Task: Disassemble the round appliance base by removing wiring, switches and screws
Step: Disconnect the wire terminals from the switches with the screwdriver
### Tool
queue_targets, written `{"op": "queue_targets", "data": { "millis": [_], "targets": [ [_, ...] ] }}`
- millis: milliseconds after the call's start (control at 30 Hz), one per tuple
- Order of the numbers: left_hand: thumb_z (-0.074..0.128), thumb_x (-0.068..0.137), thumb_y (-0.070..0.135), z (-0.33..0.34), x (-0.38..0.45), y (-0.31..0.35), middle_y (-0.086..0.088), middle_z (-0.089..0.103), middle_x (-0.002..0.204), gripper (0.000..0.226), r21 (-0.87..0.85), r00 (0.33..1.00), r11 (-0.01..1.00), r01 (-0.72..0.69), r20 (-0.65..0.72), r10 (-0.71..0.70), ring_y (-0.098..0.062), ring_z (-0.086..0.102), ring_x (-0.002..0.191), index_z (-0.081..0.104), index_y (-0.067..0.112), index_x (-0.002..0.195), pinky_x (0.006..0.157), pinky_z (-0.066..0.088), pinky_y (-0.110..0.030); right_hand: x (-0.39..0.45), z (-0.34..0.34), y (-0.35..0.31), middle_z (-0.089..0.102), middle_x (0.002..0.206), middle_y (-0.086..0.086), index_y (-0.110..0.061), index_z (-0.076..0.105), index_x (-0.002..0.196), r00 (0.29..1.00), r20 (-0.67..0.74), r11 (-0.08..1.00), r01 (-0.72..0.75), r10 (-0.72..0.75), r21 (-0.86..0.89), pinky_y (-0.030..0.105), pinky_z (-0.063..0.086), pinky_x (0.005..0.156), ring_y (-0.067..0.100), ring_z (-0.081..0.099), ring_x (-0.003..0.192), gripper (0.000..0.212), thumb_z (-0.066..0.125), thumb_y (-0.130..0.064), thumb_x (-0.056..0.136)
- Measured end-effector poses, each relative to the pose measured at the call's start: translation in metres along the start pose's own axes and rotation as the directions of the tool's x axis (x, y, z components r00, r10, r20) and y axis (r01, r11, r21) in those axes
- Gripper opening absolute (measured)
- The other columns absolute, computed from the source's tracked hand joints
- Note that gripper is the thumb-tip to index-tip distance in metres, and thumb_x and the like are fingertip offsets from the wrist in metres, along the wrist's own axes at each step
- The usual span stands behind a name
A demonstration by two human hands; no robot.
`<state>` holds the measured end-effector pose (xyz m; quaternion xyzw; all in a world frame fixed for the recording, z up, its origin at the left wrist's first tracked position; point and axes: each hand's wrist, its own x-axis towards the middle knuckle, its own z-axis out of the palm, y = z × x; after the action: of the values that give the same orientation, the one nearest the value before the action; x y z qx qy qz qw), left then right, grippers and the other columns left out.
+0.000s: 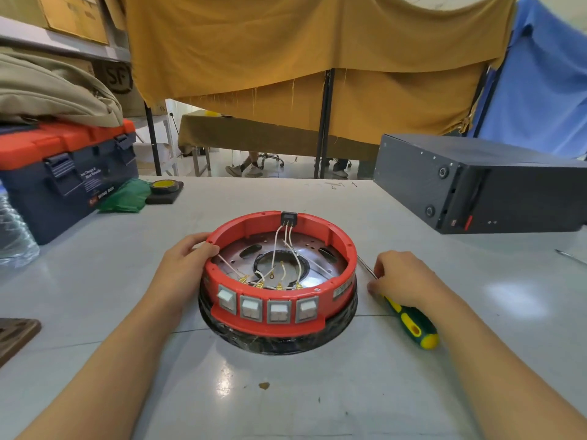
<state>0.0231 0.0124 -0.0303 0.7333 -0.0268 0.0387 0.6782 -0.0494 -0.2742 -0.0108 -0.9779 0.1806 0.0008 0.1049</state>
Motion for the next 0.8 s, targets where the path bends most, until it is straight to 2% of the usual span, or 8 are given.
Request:
{"op": "queue_targets", "data": {
  "millis": [167, 300, 333, 400, 467, 533, 700, 800],
  "targets": [
    [0.052, 0.088, 0.011, -0.001, -0.002, 0.002, -0.005, 0.067, 0.081, 0.023, -0.029, 1.000, 0.999, 0.019, 0.006, -0.019, -0.016, 0.060, 0.070, 0.066, 0.028, 0.096, 0.069, 0.048, -0.026, 0.003, 0.004, 0.000, 0.064, 0.103, 0.008, -0.012, 0.061, 0.098, 0.996, -0.093, 0.995, 0.018, -0.009, 0.097, 0.028, 0.041, 0.069, 0.024, 0.056, 0.088, 0.011, 0.054, -0.020, 0.093],
    [0.052, 0.088, 0.012, -0.001, -0.004, 0.004, -0.004, 0.066, 0.078, 0.023, -0.030, 0.999, 0.999, 0.032, 0.010, -0.031, -0.015, 0.061, 0.069, 0.067, 0.027, 0.099, 0.067, 0.046, -0.025, 0.001, -0.002, 0.004, 0.063, 0.083, 0.006, -0.015, 0.053, 0.088, 0.977, -0.213, 0.885, 0.093, 0.007, 0.456, 0.025, 0.040, 0.052, 0.014, 0.063, 0.051, 0.011, 0.050, -0.019, 0.097],
    [0.052, 0.088, 0.012, -0.001, -0.004, 0.004, -0.004, 0.066, 0.077, 0.023, -0.030, 0.999, 0.999, 0.036, 0.010, -0.036, -0.015, 0.062, 0.070, 0.066, 0.027, 0.099, 0.066, 0.046, -0.024, 0.000, -0.004, 0.004, 0.063, 0.079, 0.008, -0.014, 0.053, 0.089, 0.972, -0.231, 0.804, 0.110, 0.035, 0.584, 0.025, 0.041, 0.049, 0.015, 0.061, 0.045, 0.010, 0.049, -0.018, 0.098],
    [0.052, 0.089, 0.013, -0.001, -0.005, 0.005, -0.003, 0.066, 0.076, 0.023, -0.030, 0.999, 0.999, 0.043, 0.013, -0.042, -0.015, 0.062, 0.070, 0.066, 0.027, 0.100, 0.066, 0.046, -0.023, -0.002, -0.011, 0.005, 0.065, 0.070, 0.011, -0.015, 0.051, 0.098, 0.978, -0.192, 0.545, 0.117, 0.084, 0.830, 0.027, 0.045, 0.043, 0.016, 0.056, 0.042, 0.004, 0.047, -0.014, 0.098],
    [0.052, 0.089, 0.012, -0.001, -0.005, 0.006, -0.003, 0.066, 0.075, 0.023, -0.032, 0.999, 0.998, 0.047, 0.017, -0.047, -0.015, 0.062, 0.069, 0.067, 0.026, 0.100, 0.066, 0.046, -0.023, -0.006, -0.018, 0.003, 0.069, 0.065, 0.009, -0.024, 0.047, 0.102, 0.990, -0.123, 0.322, 0.095, 0.067, 0.942, 0.024, 0.045, 0.040, 0.013, 0.053, 0.042, 0.014, 0.046, -0.011, 0.098],
    [0.052, 0.089, 0.013, -0.001, -0.006, 0.007, -0.002, 0.066, 0.073, 0.023, -0.040, 0.998, 0.998, 0.052, 0.025, -0.051, -0.014, 0.063, 0.067, 0.067, 0.027, 0.098, 0.064, 0.046, -0.022, -0.009, -0.024, 0.000, 0.071, 0.069, 0.014, -0.026, 0.047, 0.099, 0.997, -0.081, 0.163, 0.079, 0.006, 0.983, 0.023, 0.044, 0.039, 0.013, 0.051, 0.043, 0.018, 0.045, -0.008, 0.098],
    [0.051, 0.090, 0.011, -0.002, -0.006, 0.007, 0.006, 0.063, 0.053, 0.023, -0.056, 0.997, 0.997, 0.051, 0.059, -0.048, -0.007, 0.062, 0.053, 0.067, 0.027, 0.096, 0.056, 0.050, -0.017, -0.013, -0.036, -0.011, 0.069, 0.066, 0.012, -0.008, 0.054, 0.096, 0.997, -0.023, -0.180, 0.010, -0.073, 0.984, 0.018, 0.044, 0.038, 0.010, 0.053, 0.044, 0.006, 0.049, -0.009, 0.097],
    [0.050, 0.090, 0.011, -0.003, -0.005, 0.007, 0.007, 0.062, 0.051, 0.024, -0.061, 0.995, 0.997, 0.051, 0.084, -0.046, -0.006, 0.060, 0.049, 0.066, 0.027, 0.097, 0.057, 0.051, -0.018, -0.015, -0.047, -0.014, 0.073, 0.074, 0.015, -0.003, 0.061, 0.104, 0.989, 0.076, -0.290, -0.111, -0.129, 0.950, 0.021, 0.054, 0.045, 0.014, 0.062, 0.051, 0.019, 0.047, -0.015, 0.099]
  ]
}}
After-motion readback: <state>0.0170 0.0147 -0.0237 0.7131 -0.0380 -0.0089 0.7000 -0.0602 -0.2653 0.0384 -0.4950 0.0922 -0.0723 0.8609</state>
